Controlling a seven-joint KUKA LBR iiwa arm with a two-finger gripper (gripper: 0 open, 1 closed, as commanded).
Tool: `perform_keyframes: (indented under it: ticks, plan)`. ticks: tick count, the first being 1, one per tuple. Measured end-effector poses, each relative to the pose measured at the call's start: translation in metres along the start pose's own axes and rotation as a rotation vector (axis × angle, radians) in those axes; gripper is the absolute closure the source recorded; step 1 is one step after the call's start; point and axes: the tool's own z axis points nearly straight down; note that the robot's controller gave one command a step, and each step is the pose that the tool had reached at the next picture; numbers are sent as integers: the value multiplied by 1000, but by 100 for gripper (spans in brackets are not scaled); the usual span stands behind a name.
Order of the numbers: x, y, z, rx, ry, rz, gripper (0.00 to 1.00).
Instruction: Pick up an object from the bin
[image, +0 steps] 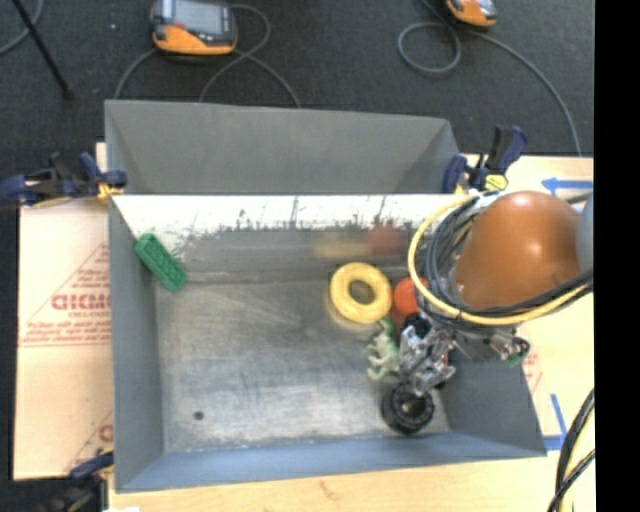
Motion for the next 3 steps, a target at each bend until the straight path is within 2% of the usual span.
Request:
perform_keyframes:
  ticks: [1,2,3]
  plan:
    - [-5,-2,-45,-3,3,-43,100]
    - [8,18,43,-6,4,-226,0]
    - [7,16,40,1,-1,-222,0]
